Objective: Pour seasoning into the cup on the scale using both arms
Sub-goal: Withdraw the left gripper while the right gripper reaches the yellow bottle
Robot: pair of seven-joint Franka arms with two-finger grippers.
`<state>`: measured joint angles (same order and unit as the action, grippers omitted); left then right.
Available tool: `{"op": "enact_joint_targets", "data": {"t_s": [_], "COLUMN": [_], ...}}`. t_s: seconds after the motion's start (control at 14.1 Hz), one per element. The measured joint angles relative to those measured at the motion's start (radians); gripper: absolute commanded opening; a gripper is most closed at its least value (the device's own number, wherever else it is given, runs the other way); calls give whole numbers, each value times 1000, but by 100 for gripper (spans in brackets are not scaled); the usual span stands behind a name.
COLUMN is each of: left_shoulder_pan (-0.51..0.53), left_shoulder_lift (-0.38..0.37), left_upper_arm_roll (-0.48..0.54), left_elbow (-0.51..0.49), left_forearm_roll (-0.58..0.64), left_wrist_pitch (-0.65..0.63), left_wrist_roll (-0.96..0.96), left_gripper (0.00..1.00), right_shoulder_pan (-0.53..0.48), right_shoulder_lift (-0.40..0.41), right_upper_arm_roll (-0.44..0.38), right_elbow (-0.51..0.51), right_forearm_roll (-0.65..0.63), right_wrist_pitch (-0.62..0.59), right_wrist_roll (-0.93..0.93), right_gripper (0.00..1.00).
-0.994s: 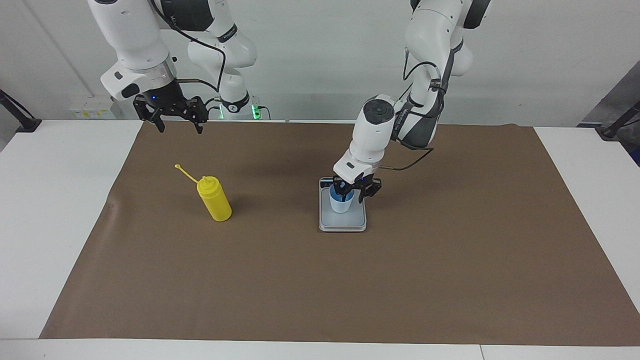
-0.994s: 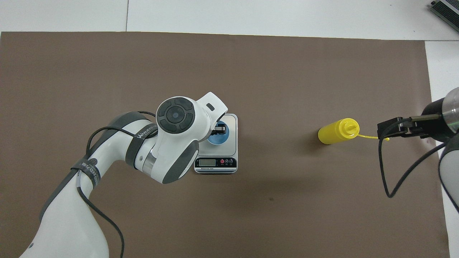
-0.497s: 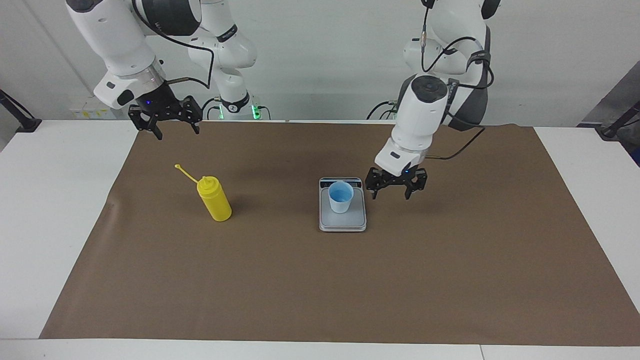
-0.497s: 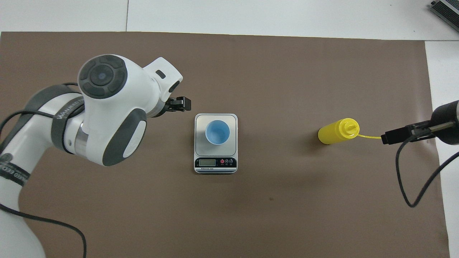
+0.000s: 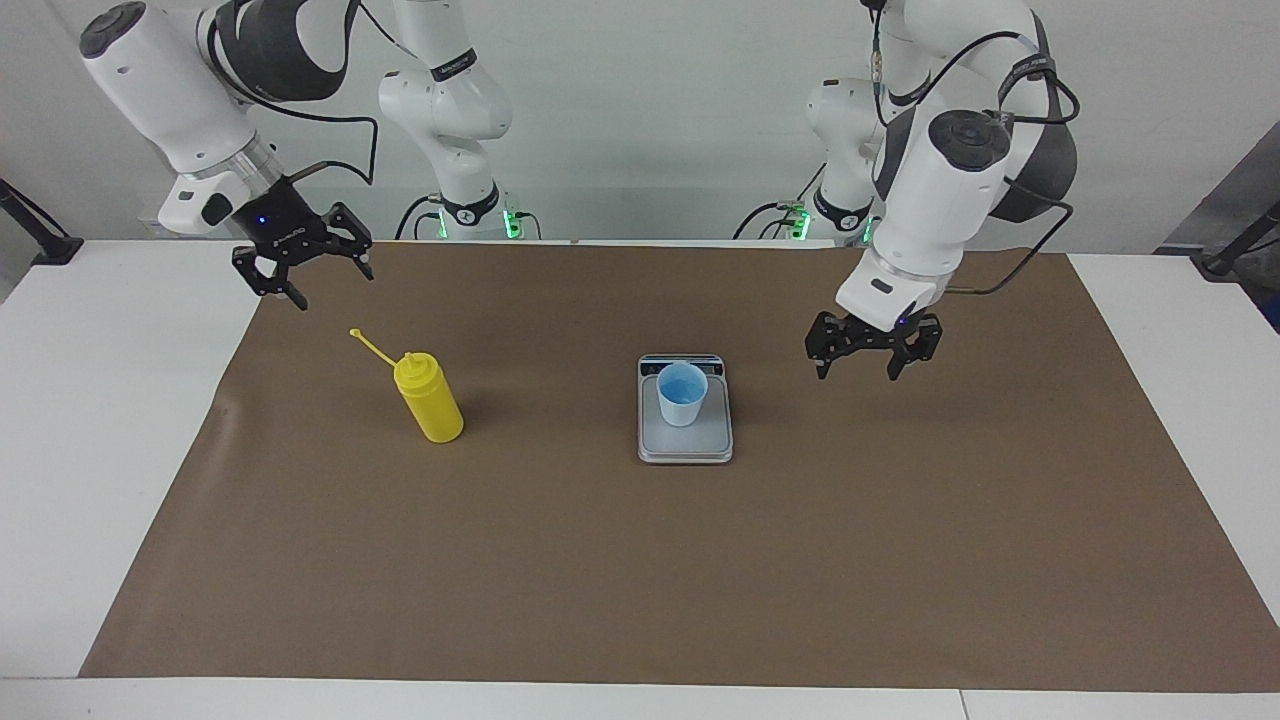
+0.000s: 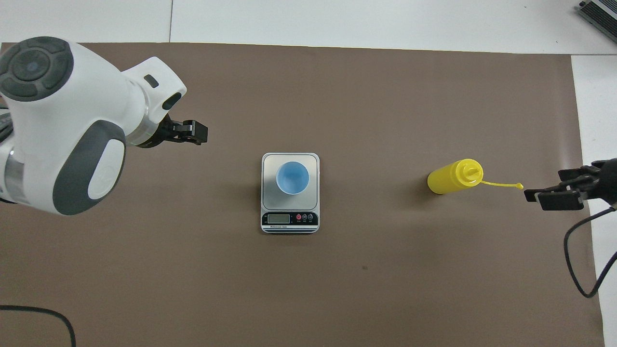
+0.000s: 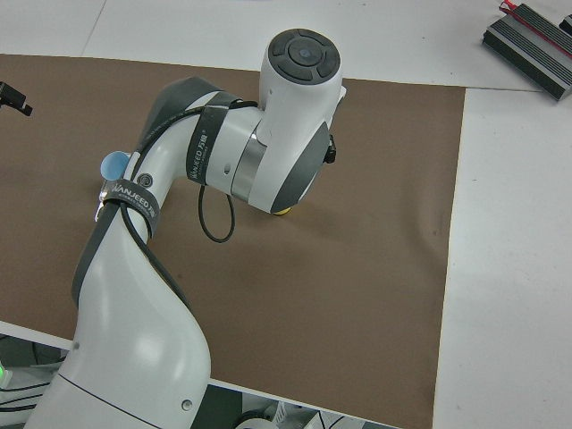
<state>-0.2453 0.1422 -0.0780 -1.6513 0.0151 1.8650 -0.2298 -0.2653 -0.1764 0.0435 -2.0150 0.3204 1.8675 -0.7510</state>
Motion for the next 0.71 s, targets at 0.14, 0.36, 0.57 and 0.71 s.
{"op": "enact_joint_targets", "data": {"t_s": [0.14,0.36,0.57,0.71], "left_shoulder_pan": [29,74,116,142], "left_shoulder_lift": [-36,-88,-121,-137], "left_upper_arm_roll": [0,1,1,2], "left_elbow": [0,0,0,0], "left_forearm_roll": [0,0,0,0], "left_wrist_pitch": [-36,-100,-145,-173], "left_wrist_roll": [59,134,178,207], "left_gripper": [100,100,100,100], "right_shoulder_pan": [-45,-115,-189,-229], "right_shoulder_lift": [-3,-3,12,51], "right_upper_arm_roll": [-1,-3,-4,-5], "right_elbow": [-64,-150,-230,-260], "right_forearm_roll": [77,195,301,386], "right_wrist_pitch": [69,125,136,139], "right_wrist_roll": [-159,-367,-557,-705], "right_gripper": [100,100,100,100]}}
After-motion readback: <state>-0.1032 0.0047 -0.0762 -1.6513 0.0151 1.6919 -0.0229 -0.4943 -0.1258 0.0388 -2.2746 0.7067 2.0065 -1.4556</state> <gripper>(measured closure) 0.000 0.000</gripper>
